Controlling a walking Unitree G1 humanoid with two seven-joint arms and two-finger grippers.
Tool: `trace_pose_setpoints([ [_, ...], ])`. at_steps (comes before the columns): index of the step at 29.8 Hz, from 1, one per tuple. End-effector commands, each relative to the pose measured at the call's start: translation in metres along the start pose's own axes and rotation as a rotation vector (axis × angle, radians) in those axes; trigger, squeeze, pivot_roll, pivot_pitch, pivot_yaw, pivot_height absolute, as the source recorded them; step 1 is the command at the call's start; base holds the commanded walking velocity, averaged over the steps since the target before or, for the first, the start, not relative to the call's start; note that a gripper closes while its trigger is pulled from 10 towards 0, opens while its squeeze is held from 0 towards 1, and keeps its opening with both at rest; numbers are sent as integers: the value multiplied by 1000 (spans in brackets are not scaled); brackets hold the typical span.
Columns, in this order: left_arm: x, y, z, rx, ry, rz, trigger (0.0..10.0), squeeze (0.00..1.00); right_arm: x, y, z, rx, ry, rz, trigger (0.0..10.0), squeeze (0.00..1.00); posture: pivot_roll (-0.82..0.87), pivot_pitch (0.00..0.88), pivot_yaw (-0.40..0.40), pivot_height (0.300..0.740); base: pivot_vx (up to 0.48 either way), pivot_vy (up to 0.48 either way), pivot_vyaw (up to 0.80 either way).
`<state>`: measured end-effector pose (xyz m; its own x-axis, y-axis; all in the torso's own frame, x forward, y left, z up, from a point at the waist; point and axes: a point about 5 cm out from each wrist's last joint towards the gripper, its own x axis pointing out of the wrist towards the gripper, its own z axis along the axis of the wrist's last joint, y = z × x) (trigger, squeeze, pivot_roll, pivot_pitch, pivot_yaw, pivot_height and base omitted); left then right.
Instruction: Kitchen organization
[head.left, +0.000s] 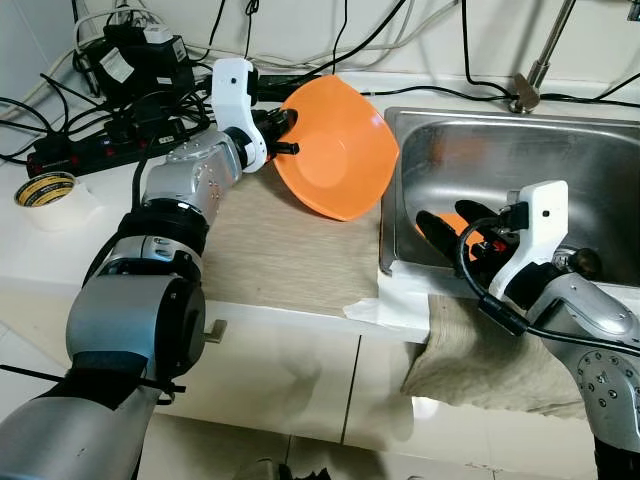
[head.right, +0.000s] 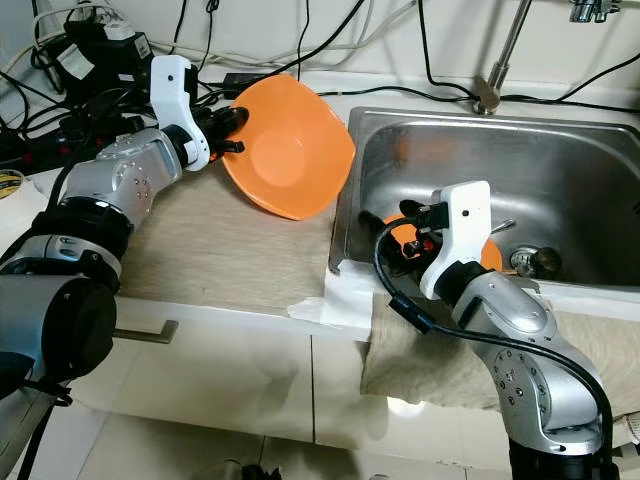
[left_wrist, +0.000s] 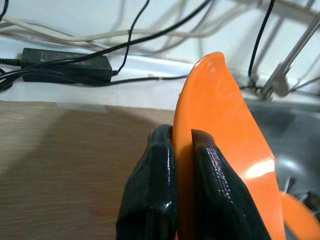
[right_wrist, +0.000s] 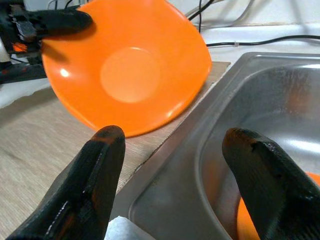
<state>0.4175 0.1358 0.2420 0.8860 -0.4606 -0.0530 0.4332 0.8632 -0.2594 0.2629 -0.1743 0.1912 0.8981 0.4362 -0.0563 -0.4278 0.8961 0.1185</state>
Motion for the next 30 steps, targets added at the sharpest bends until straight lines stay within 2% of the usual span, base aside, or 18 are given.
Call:
trace_pose_setpoints([
  [1,1,-11,37,-10,-106,-39,0,0,2,-1,0,21,-2,-2,10000,0,-150,0,61,732,0,0,0],
  [6,1,-21,48,-68,-139,-88,0,0,2,-1,-4,37,0,-15,10000,0,-150,0,61,732,0,0,0],
  [12,2,-31,50,-119,-150,-130,0,0,5,-5,-7,79,-18,-52,10000,0,-148,0,62,732,0,0,0],
  [20,2,-37,41,-122,-121,-147,0,0,16,2,15,187,-119,-29,10000,0,-140,0,63,732,0,0,0],
  [30,0,-40,40,-134,-113,-157,0,0,20,-3,21,222,-149,-47,10000,0,-138,0,62,732,0,0,0],
])
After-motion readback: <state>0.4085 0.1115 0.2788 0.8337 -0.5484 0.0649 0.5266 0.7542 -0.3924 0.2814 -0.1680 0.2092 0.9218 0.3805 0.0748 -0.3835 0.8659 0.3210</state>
